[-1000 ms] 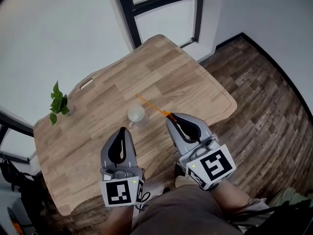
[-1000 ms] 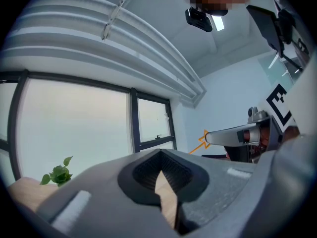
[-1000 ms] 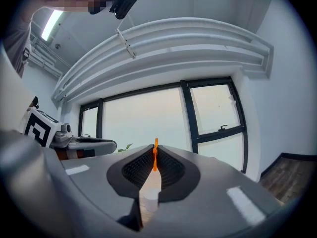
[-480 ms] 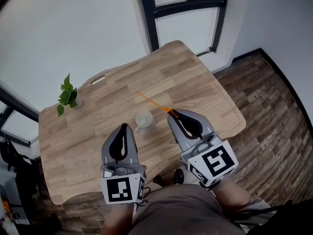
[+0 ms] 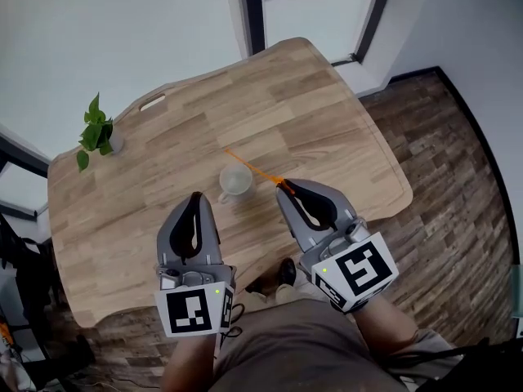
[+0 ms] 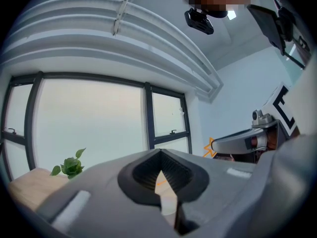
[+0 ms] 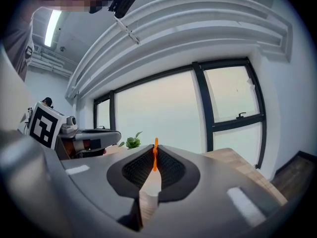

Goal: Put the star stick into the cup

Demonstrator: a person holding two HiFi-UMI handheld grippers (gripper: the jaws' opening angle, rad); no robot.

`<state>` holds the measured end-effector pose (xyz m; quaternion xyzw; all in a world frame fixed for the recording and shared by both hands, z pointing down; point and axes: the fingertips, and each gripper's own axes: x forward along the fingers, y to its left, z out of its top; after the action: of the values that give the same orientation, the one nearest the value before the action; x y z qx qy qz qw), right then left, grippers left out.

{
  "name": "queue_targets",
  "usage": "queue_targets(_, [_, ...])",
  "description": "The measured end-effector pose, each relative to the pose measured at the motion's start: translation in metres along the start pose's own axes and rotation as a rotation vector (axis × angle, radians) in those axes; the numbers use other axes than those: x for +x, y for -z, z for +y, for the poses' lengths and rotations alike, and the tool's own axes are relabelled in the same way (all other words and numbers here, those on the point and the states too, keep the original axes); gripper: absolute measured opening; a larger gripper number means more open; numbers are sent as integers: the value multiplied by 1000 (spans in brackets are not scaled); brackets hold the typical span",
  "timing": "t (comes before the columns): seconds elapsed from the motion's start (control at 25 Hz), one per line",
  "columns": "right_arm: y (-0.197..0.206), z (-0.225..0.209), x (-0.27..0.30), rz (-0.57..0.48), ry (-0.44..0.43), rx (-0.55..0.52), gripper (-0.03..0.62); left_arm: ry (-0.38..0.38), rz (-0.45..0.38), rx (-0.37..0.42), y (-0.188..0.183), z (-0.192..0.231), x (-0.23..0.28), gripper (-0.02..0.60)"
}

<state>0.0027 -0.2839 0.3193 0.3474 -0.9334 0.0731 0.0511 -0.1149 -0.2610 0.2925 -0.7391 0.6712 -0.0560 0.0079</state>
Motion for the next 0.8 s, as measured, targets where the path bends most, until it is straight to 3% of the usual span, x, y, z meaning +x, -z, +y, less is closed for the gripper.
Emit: queue_targets(0.8, [89, 7, 31, 207, 17, 74, 48, 28, 158, -79, 84, 21, 13, 0])
